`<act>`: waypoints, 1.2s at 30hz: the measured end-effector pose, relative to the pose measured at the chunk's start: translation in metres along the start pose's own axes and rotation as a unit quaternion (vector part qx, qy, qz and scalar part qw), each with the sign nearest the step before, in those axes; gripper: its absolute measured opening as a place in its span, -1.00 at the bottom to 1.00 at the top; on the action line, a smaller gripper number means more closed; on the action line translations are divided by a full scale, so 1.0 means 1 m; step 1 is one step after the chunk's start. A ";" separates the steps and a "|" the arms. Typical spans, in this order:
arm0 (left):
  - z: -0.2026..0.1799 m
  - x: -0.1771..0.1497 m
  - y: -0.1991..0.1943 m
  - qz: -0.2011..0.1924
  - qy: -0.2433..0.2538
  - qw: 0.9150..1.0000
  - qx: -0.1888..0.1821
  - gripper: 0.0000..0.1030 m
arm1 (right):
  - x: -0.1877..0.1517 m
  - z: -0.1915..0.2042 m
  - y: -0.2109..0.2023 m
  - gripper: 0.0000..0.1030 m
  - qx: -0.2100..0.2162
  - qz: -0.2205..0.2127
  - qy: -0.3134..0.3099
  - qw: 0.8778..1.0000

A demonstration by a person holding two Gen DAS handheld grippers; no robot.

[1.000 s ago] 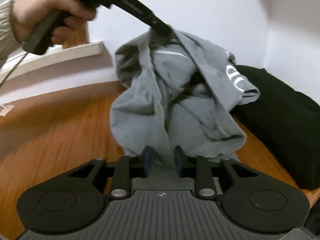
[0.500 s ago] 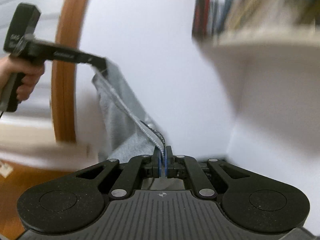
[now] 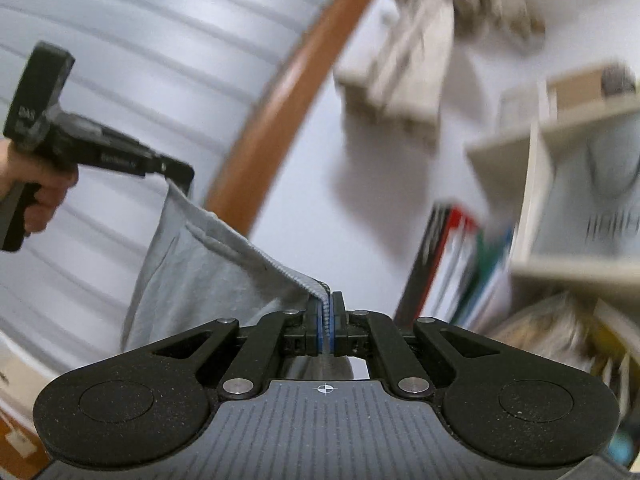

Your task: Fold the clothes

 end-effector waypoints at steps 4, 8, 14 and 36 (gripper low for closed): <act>0.007 0.055 -0.040 -0.037 -0.001 0.999 0.024 -0.97 | 0.060 0.003 -0.025 -0.95 -0.011 -0.052 -0.017 0.998; 0.003 0.073 -0.046 -0.041 0.016 0.998 0.040 -0.97 | 0.085 0.006 -0.036 -0.95 -0.016 -0.071 -0.015 0.997; 0.009 -0.004 -0.003 0.023 0.010 0.999 0.034 -0.97 | 0.042 0.027 -0.008 -0.95 0.001 -0.028 -0.027 0.999; -0.145 -0.511 0.175 0.383 -0.081 0.914 -0.108 -0.47 | -0.508 0.036 0.160 -0.61 0.026 0.404 0.100 0.909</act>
Point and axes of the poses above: each gripper's, at about its wrist camera, not at the fingertips, and y roughly the way its jaws point, z to its left, x to its top, the point moved 5 cm from there along y, roughly the way its jaws point, and after that the axes turned 3 degrees about -z, right-handed, at the moved point
